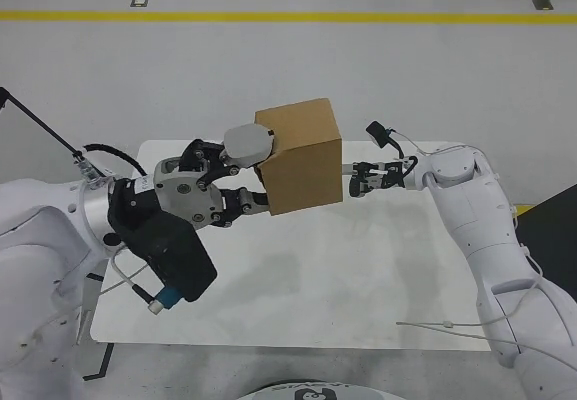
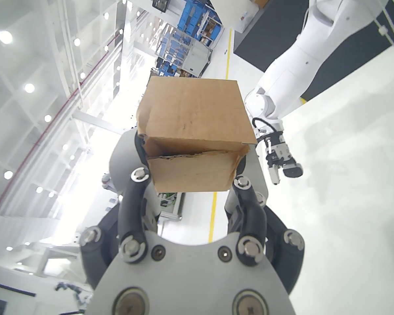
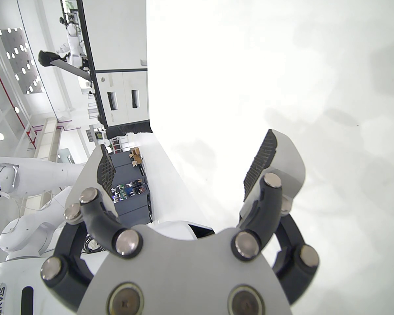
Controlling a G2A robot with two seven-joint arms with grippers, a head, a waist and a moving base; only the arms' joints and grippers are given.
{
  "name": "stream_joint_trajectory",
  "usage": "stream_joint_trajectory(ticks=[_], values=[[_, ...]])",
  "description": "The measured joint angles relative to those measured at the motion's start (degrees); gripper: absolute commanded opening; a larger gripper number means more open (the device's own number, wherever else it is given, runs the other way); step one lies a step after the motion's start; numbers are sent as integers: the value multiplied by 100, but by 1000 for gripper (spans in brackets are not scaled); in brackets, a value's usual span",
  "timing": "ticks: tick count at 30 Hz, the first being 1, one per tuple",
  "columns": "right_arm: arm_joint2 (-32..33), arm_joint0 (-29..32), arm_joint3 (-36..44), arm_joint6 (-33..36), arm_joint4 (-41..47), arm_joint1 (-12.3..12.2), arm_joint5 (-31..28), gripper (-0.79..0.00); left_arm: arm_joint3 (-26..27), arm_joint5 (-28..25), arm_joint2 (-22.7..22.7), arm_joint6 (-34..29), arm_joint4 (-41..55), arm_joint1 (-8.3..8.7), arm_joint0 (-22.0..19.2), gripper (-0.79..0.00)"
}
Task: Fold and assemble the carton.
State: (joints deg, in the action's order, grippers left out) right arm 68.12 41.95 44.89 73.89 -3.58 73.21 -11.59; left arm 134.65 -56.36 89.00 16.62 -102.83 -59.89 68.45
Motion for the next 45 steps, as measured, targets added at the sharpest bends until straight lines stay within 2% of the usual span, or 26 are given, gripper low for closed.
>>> stream_joint_trajectory(ticks=[2, 4, 6, 8, 10, 12, 14, 17, 19, 24, 26, 34, 40, 45], values=[[0, 0, 0, 0, 0, 0, 0, 0, 0, 218, 7, 578, -726, 67, 73, -785], [0, 0, 0, 0, 0, 0, 0, 0, 0, 652, -84, 1419, -1853, 167, 120, -785], [0, 0, 0, 0, 0, 0, 0, 0, 0, 815, -113, 1968, -2694, 186, 174, -785], [0, 0, 0, 0, 0, 0, 0, 0, 0, 727, -110, 1964, -2927, 182, 175, -785], [0, 0, 0, 0, 0, 0, 0, 0, 0, 702, -108, 1649, -2650, 181, 172, -785], [0, 0, 0, 0, 0, 0, 0, 0, 0, 706, -108, 1585, -2240, 181, 171, -785], [0, 0, 0, 0, 0, 0, 0, 0, 0, 773, -96, 1541, -2242, 187, 182, -785], [0, 0, 0, 0, 0, 0, 0, 0, -34, 1301, -55, 1484, -2362, 194, 276, -785], [0, 0, 0, 0, 0, 0, 0, 0, -3, 1576, -14, 1667, -2517, 253, 259, -785], [0, 0, 0, 0, 0, 0, 0, 0, -41, 2471, 38, 2557, -4014, 372, 430, -785], [0, 0, 0, 0, 0, 0, 0, 0, -63, 2714, 41, 2696, -4279, 392, 493, -785], [0, 0, 0, 0, 0, 0, 0, 0, -10, 2789, 38, 2701, -4470, 421, 498, -785], [0, 0, 0, 0, 0, 0, 0, 0, 0, 3803, 225, 2800, -5497, 486, 634, -785], [0, 0, 0, 0, 0, 0, 0, 0, 0, 4411, 432, 2726, -5440, 495, 912, -785]])
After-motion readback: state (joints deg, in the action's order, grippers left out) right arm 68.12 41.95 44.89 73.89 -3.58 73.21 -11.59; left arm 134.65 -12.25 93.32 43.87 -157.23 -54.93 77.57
